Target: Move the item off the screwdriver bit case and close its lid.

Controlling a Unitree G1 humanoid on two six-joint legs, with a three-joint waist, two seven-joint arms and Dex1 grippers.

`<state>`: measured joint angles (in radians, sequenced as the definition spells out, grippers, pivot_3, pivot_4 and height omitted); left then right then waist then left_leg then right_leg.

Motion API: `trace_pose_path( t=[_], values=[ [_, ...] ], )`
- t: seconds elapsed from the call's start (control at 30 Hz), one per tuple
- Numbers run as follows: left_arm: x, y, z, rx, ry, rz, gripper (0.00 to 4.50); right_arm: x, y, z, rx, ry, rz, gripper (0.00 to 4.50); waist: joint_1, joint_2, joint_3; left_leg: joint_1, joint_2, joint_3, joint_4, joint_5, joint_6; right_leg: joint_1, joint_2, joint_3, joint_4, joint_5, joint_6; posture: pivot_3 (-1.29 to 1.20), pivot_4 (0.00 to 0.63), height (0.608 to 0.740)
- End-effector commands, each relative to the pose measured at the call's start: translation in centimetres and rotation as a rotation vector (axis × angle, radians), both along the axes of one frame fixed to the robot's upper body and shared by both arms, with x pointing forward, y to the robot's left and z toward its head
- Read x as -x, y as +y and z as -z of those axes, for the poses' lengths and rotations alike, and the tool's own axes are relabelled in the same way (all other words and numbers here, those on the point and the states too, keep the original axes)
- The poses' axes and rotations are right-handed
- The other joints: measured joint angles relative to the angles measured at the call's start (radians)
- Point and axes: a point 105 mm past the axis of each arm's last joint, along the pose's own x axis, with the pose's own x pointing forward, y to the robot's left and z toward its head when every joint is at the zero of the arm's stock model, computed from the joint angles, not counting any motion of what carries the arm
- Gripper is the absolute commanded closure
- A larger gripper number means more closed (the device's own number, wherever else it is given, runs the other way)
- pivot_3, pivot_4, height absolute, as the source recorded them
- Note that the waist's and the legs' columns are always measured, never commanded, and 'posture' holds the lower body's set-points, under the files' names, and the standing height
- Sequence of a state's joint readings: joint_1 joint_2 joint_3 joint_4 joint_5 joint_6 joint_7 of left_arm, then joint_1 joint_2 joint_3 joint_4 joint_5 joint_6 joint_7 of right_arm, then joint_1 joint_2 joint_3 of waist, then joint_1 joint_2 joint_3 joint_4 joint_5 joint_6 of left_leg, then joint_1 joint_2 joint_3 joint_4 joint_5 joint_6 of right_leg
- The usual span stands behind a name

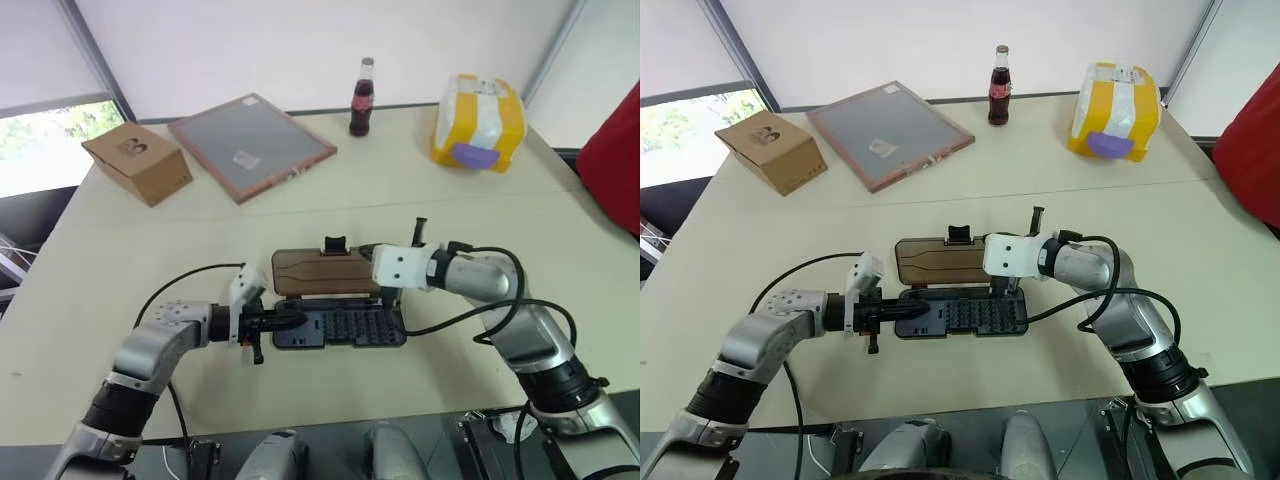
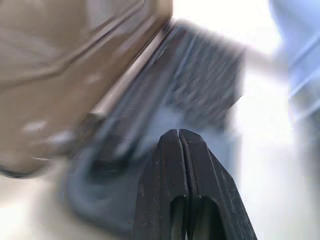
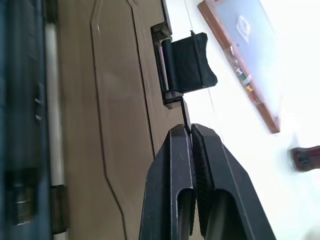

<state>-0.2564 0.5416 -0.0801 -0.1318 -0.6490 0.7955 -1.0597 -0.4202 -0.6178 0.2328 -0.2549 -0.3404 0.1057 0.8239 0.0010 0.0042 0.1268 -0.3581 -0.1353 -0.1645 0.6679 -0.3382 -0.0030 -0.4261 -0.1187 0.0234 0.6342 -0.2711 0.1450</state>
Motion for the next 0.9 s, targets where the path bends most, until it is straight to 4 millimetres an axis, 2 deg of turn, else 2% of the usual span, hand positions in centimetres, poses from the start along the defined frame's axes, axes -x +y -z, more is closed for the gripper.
trace_pose_path(
  t=[0.03, 0.07, 0.17, 0.23, 0.3, 0.4, 0.5, 0.6, 0.7, 0.8, 0.9],
  values=[
    [1.0, 1.2, -4.3, 0.147, 0.097, 0.038, 4.50, 0.2, 0.5, -0.6, 0.016, -0.062, -0.044, 4.44, -0.009, -0.001, 0.001, -0.001, 0.000, 0.000, 0.000, 0.000, -0.001, -0.002, 0.000, 0.000, 0.001, 0.000, 0.000, 0.00, 0.150, 0.740],
    [0.6, 1.7, -5.0, 0.166, 0.101, 0.012, 4.50, 0.1, 0.4, -0.6, 0.021, -0.072, -0.046, 4.44, -0.013, -0.001, 0.001, -0.001, 0.000, 0.000, -0.001, 0.000, -0.001, -0.002, 0.000, -0.001, 0.001, 0.000, 0.000, 0.00, 0.150, 0.740],
    [-3.0, 3.7, -6.4, 0.199, 0.050, -0.203, 4.50, 0.0, 0.2, -0.6, 0.045, -0.102, -0.050, 4.44, -0.011, -0.002, 0.002, 0.000, 0.000, 0.000, -0.001, 0.001, -0.001, -0.001, 0.000, -0.001, 0.000, 0.000, 0.000, 0.00, 0.150, 0.740],
    [-5.7, 5.1, -6.6, 0.177, -0.023, -0.347, 4.50, 0.0, 0.1, -0.8, 0.047, -0.115, -0.050, 4.44, -0.010, -0.002, 0.003, 0.000, 0.000, 0.000, -0.001, 0.001, -0.001, 0.001, 0.000, -0.001, -0.001, 0.000, 0.000, 0.00, 0.150, 0.740],
    [-7.8, 6.0, -5.7, 0.104, -0.084, -0.445, 4.50, -0.1, 0.1, -1.1, 0.039, -0.130, -0.047, 4.44, -0.011, -0.003, 0.003, 0.000, -0.001, 0.000, -0.001, 0.001, -0.002, 0.001, 0.000, -0.001, -0.002, 0.000, 0.000, 0.00, 0.150, 0.740],
    [-10.0, 6.1, -3.5, -0.018, -0.177, -0.491, 4.50, -0.1, 0.1, -1.0, 0.039, -0.127, -0.048, 4.44, -0.012, -0.003, 0.003, 0.000, -0.001, 0.000, -0.001, 0.001, -0.002, 0.000, 0.000, -0.002, -0.002, 0.000, 0.000, 0.00, 0.150, 0.740],
    [-10.9, 5.0, -1.7, -0.066, -0.236, -0.440, 4.50, -0.3, 0.1, -1.0, 0.033, -0.125, -0.039, 4.44, -0.010, -0.004, 0.004, 0.000, -0.001, 0.001, -0.001, 0.001, -0.002, 0.000, -0.001, -0.002, -0.002, 0.000, 0.000, 0.00, 0.150, 0.740],
    [-10.9, 3.4, -0.3, -0.081, -0.226, -0.349, 4.50, -0.5, 0.1, -1.2, 0.031, -0.136, -0.034, 4.44, -0.012, -0.006, 0.005, -0.001, -0.002, 0.000, 0.000, 0.001, -0.002, 0.000, -0.001, -0.002, -0.002, 0.000, 0.000, 0.00, 0.150, 0.740],
    [-10.9, 2.3, 0.2, -0.071, -0.208, -0.289, 4.50, -0.4, 0.4, -1.3, 0.019, -0.135, -0.035, 4.44, -0.012, -0.006, 0.005, -0.001, -0.001, 0.000, 0.000, 0.001, -0.002, 0.000, -0.001, -0.003, -0.002, 0.000, 0.000, 0.00, 0.150, 0.740],
    [-11.7, 3.2, -0.7, -0.069, -0.235, -0.327, 4.50, -0.5, 0.0, -1.2, 0.015, -0.111, -0.008, 4.44, -0.013, -0.006, 0.005, -0.002, -0.002, 0.000, 0.000, 0.001, -0.001, -0.001, -0.001, -0.002, -0.002, 0.000, 0.000, 0.00, 0.150, 0.740],
    [-12.0, 4.5, -2.8, -0.023, -0.258, -0.365, 4.50, -1.1, -0.9, -1.9, -0.049, -0.056, 0.046, 4.44, -0.014, -0.006, 0.005, -0.002, -0.001, 0.000, 0.001, 0.001, -0.001, -0.001, -0.001, -0.003, -0.001, 0.000, 0.000, 0.00, 0.150, 0.740]
  ],
)
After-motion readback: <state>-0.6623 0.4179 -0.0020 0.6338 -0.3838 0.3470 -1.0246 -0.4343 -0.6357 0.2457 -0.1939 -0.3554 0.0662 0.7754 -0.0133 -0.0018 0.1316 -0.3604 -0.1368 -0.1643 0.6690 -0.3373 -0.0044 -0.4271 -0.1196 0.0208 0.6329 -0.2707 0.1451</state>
